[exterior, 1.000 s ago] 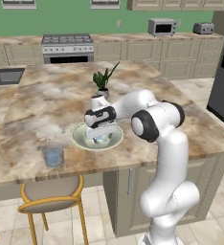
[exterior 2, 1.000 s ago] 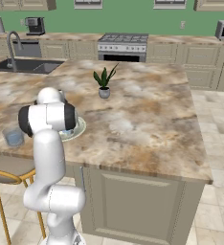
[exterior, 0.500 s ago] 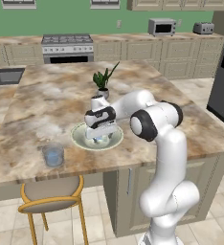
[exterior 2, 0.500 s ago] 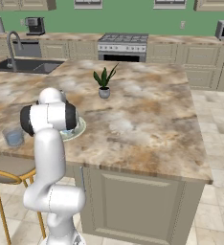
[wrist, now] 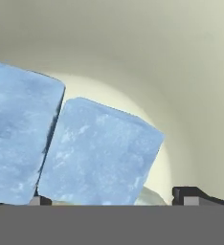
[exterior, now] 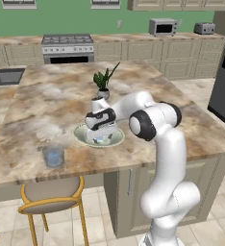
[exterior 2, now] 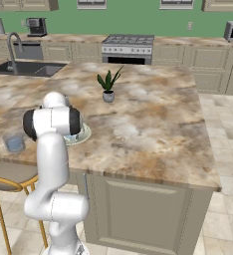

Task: There are four ice cubes in the ice bowl. Place two ice cubes in each glass of water.

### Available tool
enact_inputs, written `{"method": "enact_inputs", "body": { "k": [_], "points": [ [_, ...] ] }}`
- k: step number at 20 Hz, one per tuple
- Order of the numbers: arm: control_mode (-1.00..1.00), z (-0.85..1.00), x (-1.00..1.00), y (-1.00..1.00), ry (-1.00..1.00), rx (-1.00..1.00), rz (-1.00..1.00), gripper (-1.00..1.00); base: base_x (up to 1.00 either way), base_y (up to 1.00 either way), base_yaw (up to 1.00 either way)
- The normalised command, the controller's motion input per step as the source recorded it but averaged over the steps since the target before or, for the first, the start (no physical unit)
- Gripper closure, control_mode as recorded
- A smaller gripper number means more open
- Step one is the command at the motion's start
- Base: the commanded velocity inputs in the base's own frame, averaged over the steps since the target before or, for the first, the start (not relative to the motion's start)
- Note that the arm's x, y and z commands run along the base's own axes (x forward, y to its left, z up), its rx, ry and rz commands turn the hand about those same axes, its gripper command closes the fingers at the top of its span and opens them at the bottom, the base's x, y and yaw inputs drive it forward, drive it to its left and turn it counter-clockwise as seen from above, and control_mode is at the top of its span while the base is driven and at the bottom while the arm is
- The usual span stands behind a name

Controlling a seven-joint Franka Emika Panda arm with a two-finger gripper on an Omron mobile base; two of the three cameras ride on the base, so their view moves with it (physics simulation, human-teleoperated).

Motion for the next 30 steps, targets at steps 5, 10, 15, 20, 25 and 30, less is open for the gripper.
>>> {"method": "enact_inputs", "body": {
  "k": [5,10,15,20,25,30],
  "points": [
    [-1.00,-0.07,0.10,0.00,-0.02,0.00,0.00,-1.00,0.00,0.00,0.00],
    [-1.00,-0.02,0.00,0.00,-0.01,0.00,0.00,-1.00,0.00,0.00,0.00],
    [-1.00,-0.04,0.00,0.00,-0.02,0.00,0.00,1.00,0.00,0.00,0.00],
    [-1.00,-0.10,0.00,0.00,-0.02,0.00,0.00,1.00,0.00,0.00,0.00],
    [-1.00,-0.09,0.00,0.00,-0.04,0.00,0.00,1.00,0.00,0.00,0.00],
    [-1.00,-0.02,0.00,0.00,-0.05,0.00,0.00,1.00,0.00,0.00,0.00]
  ]
}}
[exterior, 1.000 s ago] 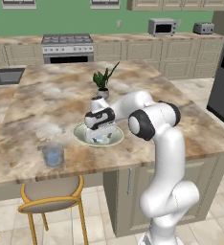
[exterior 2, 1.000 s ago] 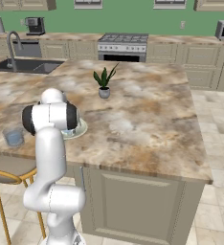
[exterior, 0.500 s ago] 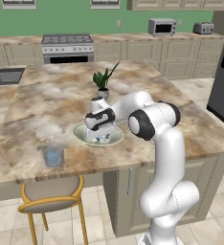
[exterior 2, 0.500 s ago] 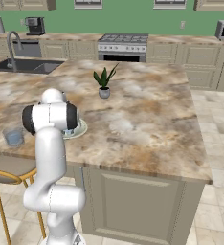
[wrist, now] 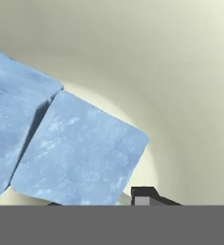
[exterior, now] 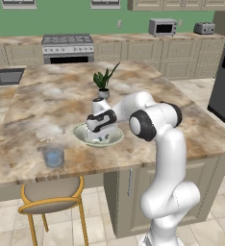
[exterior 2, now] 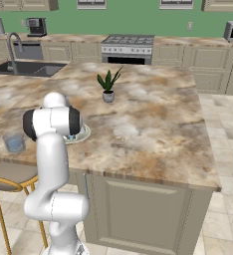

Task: There are four ice cubes in the ice bowl. Place two ice cubes in each glass of water.

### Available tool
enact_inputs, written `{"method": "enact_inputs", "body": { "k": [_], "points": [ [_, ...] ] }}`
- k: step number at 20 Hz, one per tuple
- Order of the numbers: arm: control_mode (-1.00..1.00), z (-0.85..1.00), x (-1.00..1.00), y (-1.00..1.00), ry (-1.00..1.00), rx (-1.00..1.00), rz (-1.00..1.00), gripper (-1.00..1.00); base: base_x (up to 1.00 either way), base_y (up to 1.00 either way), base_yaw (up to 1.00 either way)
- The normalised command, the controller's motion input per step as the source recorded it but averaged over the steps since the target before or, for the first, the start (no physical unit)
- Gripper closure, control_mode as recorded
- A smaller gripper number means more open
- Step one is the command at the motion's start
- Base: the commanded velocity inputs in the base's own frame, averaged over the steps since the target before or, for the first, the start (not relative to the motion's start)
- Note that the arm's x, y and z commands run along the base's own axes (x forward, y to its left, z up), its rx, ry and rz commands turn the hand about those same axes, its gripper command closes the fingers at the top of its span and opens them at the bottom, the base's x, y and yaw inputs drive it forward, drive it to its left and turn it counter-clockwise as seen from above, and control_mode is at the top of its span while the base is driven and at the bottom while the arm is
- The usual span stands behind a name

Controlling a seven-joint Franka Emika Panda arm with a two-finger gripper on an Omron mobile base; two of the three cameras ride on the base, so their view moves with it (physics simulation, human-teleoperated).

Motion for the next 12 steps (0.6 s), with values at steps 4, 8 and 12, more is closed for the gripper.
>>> {"method": "enact_inputs", "body": {
  "k": [4,8,12],
  "points": [
    [-1.00,0.00,-0.06,0.00,-0.06,0.00,0.00,1.00,0.00,0.00,0.00],
    [-1.00,0.00,-0.22,0.00,-0.07,0.00,0.00,1.00,0.00,0.00,0.00],
    [-1.00,0.03,-0.02,0.00,-0.06,0.00,0.00,1.00,0.00,0.00,0.00]
  ]
}}
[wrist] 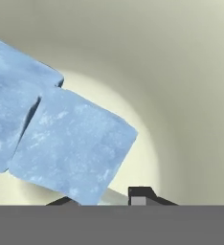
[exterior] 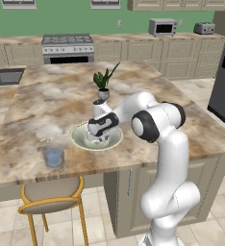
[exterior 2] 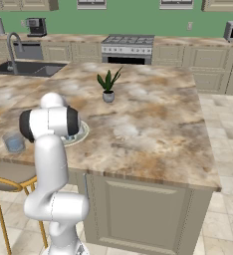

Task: There are four ice cubes in the ice bowl. Place two ice cubes in each glass of water.

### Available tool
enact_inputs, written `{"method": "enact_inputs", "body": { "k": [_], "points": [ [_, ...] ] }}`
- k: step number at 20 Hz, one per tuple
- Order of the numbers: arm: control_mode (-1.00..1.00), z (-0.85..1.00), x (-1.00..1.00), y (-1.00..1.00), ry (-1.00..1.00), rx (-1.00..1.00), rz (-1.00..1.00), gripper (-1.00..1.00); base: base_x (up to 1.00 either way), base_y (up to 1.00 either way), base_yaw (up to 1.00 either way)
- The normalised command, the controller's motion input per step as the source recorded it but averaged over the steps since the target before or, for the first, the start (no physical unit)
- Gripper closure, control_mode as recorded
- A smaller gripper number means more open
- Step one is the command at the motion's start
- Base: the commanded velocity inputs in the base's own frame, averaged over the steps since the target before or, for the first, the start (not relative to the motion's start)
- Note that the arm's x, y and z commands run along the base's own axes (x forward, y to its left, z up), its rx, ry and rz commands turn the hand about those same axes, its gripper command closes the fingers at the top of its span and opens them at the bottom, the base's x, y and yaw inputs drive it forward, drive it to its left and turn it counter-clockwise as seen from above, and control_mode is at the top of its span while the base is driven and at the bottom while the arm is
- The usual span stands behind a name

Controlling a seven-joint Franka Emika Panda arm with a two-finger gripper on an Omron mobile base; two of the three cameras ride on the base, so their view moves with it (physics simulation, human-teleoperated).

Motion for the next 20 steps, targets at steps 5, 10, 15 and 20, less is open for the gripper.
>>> {"method": "enact_inputs", "body": {
  "k": [5,10,15,20],
  "points": [
    [-1.00,0.18,0.00,0.00,-0.04,0.00,0.00,1.00,0.00,0.00,0.00],
    [-1.00,0.46,0.00,0.01,-0.01,0.00,0.00,1.00,0.00,0.00,0.00],
    [-1.00,0.51,-0.04,0.11,0.01,0.00,0.00,1.00,0.00,0.00,0.00],
    [-1.00,0.43,-0.21,0.32,0.04,0.04,0.00,1.00,0.00,0.00,0.00]
  ]
}}
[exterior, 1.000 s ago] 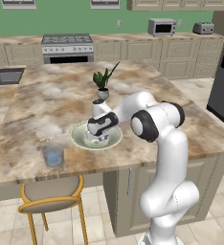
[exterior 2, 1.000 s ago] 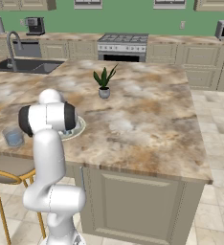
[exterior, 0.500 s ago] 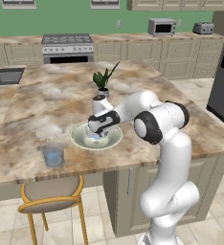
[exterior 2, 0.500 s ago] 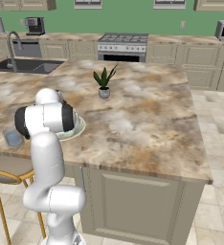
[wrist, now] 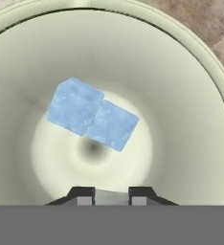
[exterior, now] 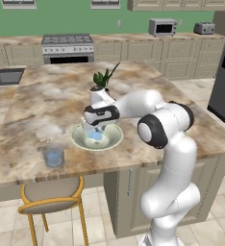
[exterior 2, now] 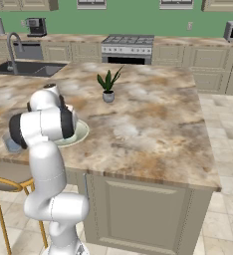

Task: There are four ice cubes in the ice bowl. Place two ice cubes in each glass of water.

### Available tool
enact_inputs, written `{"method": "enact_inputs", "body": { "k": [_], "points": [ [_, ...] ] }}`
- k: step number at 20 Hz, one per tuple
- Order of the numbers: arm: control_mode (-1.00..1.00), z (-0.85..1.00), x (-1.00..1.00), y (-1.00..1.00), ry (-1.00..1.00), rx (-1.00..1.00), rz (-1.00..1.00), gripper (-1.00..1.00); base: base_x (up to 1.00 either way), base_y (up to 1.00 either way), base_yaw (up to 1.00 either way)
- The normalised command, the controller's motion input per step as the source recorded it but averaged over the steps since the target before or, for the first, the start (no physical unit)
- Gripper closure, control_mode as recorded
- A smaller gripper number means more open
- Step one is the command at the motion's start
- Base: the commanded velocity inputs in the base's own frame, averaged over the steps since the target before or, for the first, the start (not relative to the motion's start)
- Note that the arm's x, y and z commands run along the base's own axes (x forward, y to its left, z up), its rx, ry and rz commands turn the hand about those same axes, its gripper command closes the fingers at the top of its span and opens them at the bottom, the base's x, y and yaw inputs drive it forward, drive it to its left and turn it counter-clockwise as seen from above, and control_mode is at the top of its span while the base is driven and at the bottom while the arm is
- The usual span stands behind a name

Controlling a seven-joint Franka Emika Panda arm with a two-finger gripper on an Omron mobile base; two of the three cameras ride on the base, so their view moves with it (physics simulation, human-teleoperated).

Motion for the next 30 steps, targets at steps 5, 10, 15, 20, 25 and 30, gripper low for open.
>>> {"method": "enact_inputs", "body": {
  "k": [5,10,15,20,25,30],
  "points": [
    [-1.00,0.20,-0.22,0.40,0.04,0.07,0.00,1.00,0.00,0.00,0.00],
    [-1.00,0.20,-0.25,0.39,0.01,0.07,0.00,1.00,0.00,0.00,0.00],
    [-1.00,0.10,-0.44,0.48,0.00,0.07,0.00,1.00,0.00,0.00,0.00],
    [-1.00,0.01,-0.28,0.70,0.00,0.04,0.00,1.00,0.00,0.00,0.00],
    [-1.00,0.02,-0.23,0.65,0.00,0.01,0.00,1.00,0.00,0.00,0.00],
    [-1.00,0.09,0.00,0.41,0.00,0.00,0.00,1.00,0.00,0.00,0.00]
  ]
}}
